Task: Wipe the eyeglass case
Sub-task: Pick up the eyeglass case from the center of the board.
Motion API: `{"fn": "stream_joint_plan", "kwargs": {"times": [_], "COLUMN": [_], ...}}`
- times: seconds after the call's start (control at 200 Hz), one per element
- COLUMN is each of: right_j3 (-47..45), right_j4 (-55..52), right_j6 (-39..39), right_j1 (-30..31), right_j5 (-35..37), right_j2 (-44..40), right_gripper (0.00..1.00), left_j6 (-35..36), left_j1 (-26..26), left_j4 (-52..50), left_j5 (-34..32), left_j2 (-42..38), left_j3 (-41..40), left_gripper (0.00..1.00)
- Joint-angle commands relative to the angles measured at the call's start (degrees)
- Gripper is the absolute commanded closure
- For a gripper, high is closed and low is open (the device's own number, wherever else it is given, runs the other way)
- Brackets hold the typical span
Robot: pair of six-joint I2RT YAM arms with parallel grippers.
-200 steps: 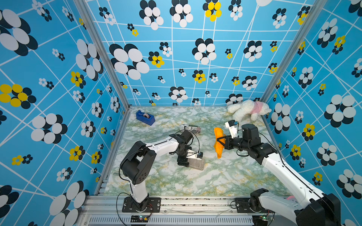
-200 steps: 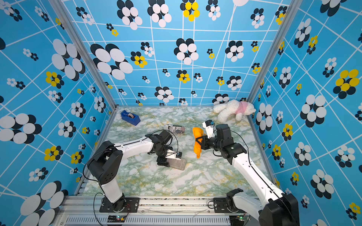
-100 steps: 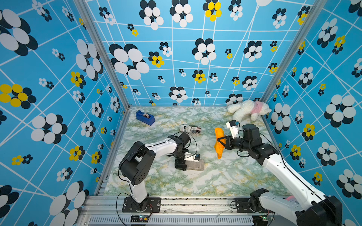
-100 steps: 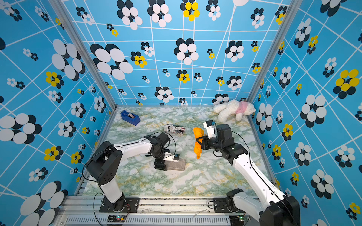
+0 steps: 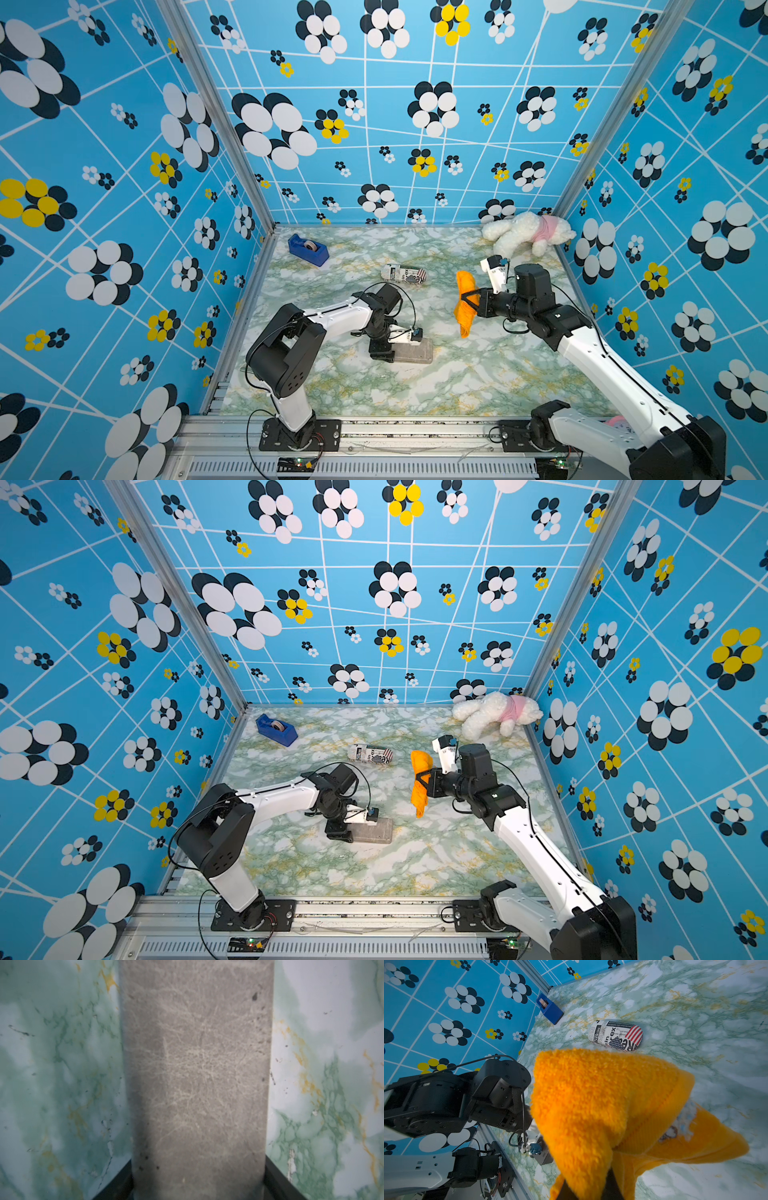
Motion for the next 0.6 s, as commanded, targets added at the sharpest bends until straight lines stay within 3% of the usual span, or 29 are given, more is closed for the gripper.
{"fn": "stream_joint_plan", "kwargs": {"times": [0.0,0.225,0.39,0.595], "right_j3": [0.6,-2.5,-5.8,-11.4], "right_j4": [-0.7,-1.1,-2.5,11.5], "right_j6": [2.5,9.2,12.7,21.4], "right_j1": [-0.3,-0.2,0.3,5.7], "right_j5": [-1.6,-4.7,-5.2,-7.0], "right_j2": [-0.9,1.2,3.4,10.4], "right_gripper": [1.0,1.0,1.0,1.0], "left_j6": [-2.9,-7.3,-14.3,-18.4], "left_j1": [-0.3,-2.2,-4.1,-6.9], "left_j4": [-0.5,-1.0,1.8,2.7], "left_j5": [0.3,1.1,0.4,-2.8], "left_j2": [-2.3,-3.7,-2.0,2.7], "left_j3": [-0.8,1.9,3.1,5.0], "left_gripper": [0.38,0.43,0.44,0.51]}}
